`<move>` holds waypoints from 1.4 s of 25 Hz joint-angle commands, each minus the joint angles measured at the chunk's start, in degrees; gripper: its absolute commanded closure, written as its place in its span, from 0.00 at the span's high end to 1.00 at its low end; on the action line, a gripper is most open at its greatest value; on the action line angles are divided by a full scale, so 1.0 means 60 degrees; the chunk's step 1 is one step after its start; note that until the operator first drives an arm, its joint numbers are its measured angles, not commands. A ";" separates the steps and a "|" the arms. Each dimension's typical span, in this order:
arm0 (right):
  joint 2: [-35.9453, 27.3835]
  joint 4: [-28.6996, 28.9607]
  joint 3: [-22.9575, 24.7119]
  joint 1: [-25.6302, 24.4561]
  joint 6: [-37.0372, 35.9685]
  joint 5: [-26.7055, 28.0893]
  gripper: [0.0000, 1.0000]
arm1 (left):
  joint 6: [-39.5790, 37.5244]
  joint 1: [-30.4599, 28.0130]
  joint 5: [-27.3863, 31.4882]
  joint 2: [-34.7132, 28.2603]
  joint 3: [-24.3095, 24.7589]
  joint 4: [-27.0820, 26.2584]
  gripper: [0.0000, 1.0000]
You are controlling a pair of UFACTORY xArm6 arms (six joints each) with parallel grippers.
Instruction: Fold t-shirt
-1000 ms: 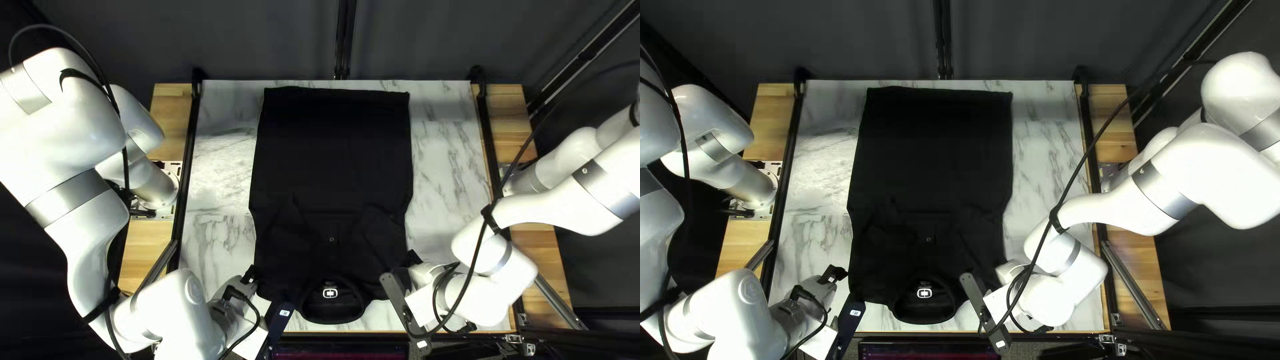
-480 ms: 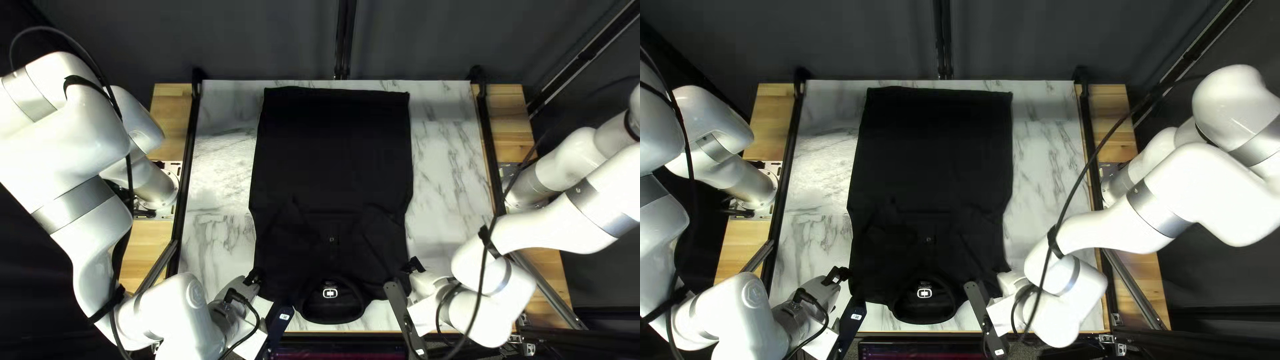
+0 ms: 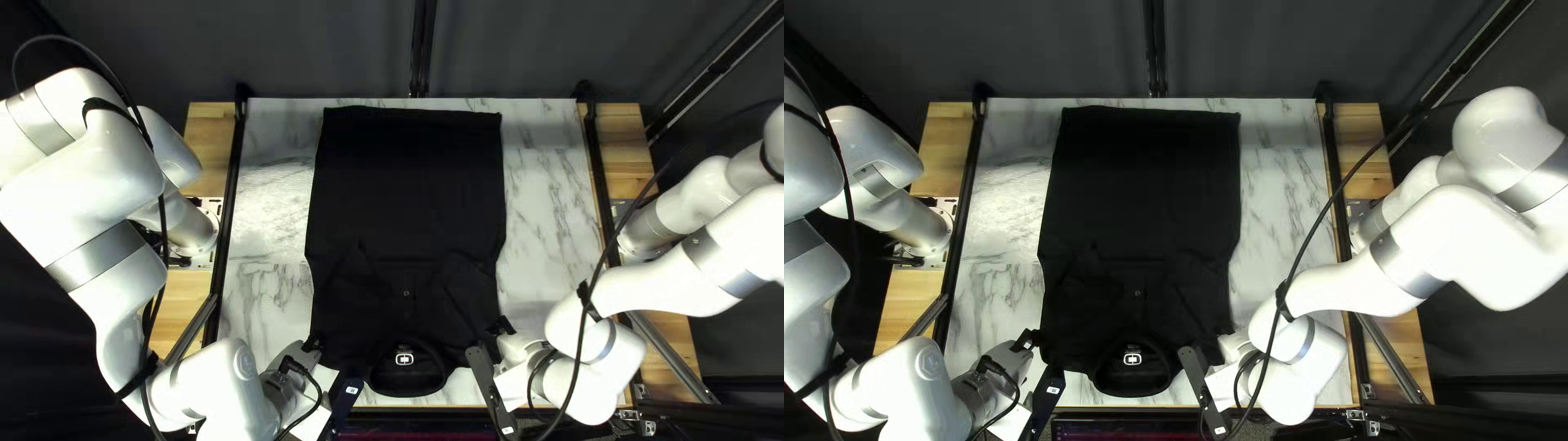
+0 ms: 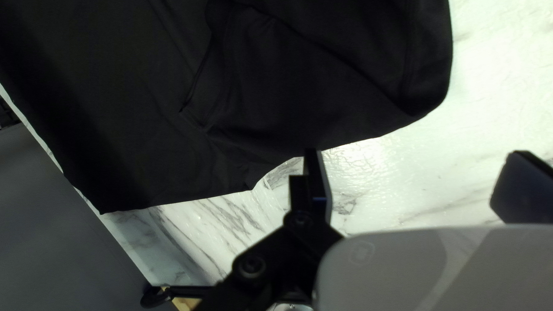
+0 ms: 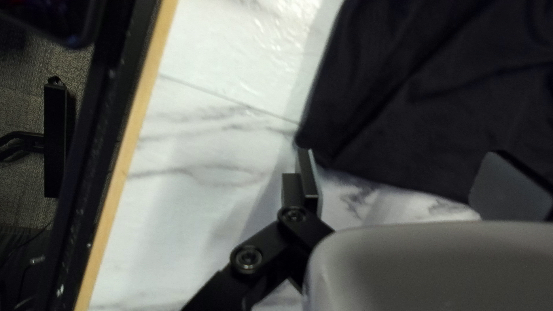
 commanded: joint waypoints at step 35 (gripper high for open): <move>0.0428 -0.0283 -0.0054 -0.0130 0.0213 -0.0360 0.10 | -0.0051 -0.0088 0.0011 -0.0053 -0.0006 0.0107 1.00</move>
